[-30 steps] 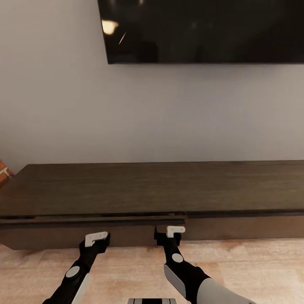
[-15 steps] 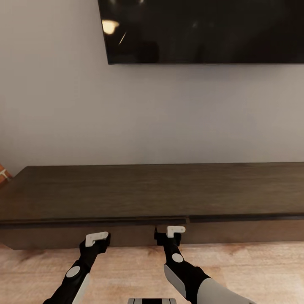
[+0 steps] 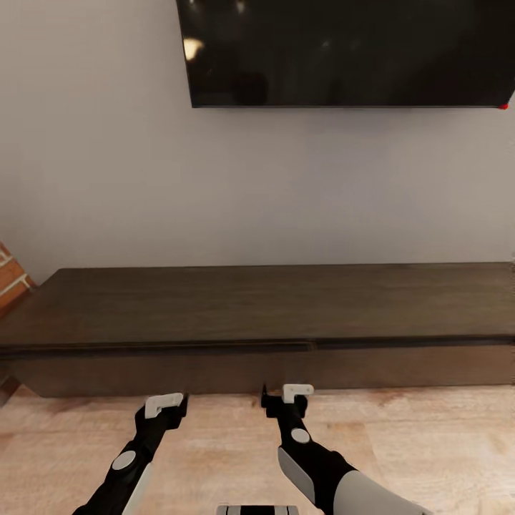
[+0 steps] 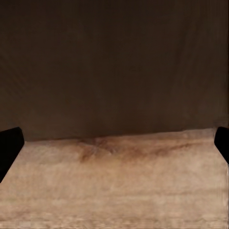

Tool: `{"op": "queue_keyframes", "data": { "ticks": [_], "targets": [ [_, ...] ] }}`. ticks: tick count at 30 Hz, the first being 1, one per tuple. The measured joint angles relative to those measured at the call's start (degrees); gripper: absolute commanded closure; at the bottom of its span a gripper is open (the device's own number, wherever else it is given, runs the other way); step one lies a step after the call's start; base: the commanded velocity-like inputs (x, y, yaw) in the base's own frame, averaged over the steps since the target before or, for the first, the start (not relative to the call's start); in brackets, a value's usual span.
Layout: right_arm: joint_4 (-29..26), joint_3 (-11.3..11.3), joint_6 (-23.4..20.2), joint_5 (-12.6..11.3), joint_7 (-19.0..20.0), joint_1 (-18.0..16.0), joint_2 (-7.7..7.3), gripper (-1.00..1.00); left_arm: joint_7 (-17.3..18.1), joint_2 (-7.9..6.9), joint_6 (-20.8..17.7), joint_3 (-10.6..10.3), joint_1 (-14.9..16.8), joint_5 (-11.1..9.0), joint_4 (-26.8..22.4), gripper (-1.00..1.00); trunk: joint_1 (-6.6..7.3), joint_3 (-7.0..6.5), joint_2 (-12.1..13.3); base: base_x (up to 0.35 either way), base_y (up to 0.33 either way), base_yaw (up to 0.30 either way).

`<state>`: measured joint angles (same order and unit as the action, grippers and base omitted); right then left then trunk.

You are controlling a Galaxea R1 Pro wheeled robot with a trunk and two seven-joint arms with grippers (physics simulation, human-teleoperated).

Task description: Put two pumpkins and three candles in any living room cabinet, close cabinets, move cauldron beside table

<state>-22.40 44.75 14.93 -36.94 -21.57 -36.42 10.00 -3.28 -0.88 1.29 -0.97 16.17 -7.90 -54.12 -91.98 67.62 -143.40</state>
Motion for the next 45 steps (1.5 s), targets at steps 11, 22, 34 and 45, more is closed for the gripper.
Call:
{"op": "queue_keyframes", "data": {
  "ticks": [11, 22, 34, 45],
  "targets": [
    [-2.1, -5.5, -23.1, -0.5, -4.3, -4.0, 0.00, -1.00, 0.3, -0.33, -16.9, 0.3, 0.0, -0.5, -4.0, -1.00, 0.00, 0.00, 0.0, -0.321, 0.000, 0.000],
    [-4.4, -12.1, -35.9, -0.7, -9.6, -4.4, -0.01, -1.00, 0.5, -0.25, -43.4, 1.4, 0.0, -0.6, -16.2, -1.00, 0.00, 0.00, 0.0, -0.041, 0.000, 0.000],
    [-7.5, -16.6, -46.9, -1.1, -15.1, -4.4, 0.00, -1.00, 0.5, 0.03, -52.7, 1.8, 0.4, -0.6, -18.3, -1.00, 0.21, -1.76, 0.1, 0.000, 0.000, 0.000],
    [-7.5, -27.8, -52.5, -1.6, -15.8, -3.0, -0.86, -1.00, 0.3, 1.10, -57.7, 1.6, 0.4, -0.6, -18.4, -1.00, 1.84, -3.76, 2.9, -0.026, 0.000, -0.090]
  ]
}}
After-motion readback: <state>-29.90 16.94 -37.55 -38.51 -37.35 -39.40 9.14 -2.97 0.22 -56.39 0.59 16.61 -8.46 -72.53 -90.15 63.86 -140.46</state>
